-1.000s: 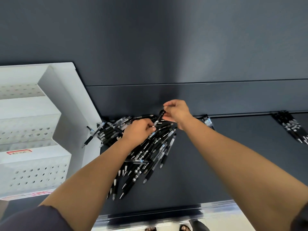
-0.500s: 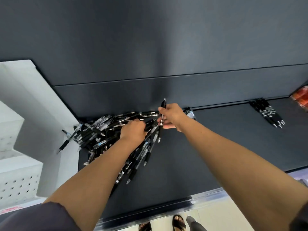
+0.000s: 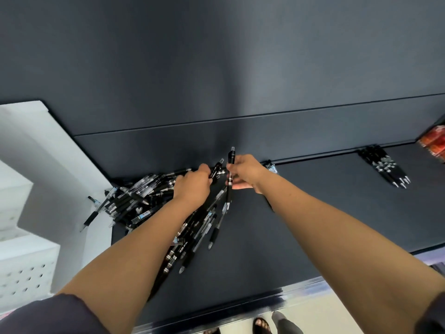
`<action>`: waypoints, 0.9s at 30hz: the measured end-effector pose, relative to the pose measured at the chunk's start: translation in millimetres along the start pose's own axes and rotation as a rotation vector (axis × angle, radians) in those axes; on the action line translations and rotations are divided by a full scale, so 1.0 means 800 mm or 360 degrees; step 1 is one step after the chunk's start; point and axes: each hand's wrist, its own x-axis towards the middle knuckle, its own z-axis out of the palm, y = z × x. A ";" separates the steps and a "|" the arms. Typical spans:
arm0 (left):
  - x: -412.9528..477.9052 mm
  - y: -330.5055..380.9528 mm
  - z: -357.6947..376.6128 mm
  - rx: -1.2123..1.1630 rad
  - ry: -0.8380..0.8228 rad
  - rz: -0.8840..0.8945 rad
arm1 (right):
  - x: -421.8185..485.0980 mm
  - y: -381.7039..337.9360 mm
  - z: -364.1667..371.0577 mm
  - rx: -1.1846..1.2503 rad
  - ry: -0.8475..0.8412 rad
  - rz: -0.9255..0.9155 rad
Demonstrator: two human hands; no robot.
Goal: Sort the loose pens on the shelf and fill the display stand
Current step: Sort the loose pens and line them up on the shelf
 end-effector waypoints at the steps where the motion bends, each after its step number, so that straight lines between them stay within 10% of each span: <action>1: 0.002 0.003 -0.005 -0.0106 0.0049 -0.0001 | -0.001 -0.004 0.000 0.0002 -0.0007 -0.0013; 16: 0.061 0.177 0.018 -0.0646 0.0035 0.0131 | -0.005 0.025 -0.177 -0.0203 0.0214 -0.0058; 27: 0.109 0.408 0.126 -0.0738 -0.0179 0.0006 | 0.008 0.119 -0.422 -0.1071 0.0490 0.0049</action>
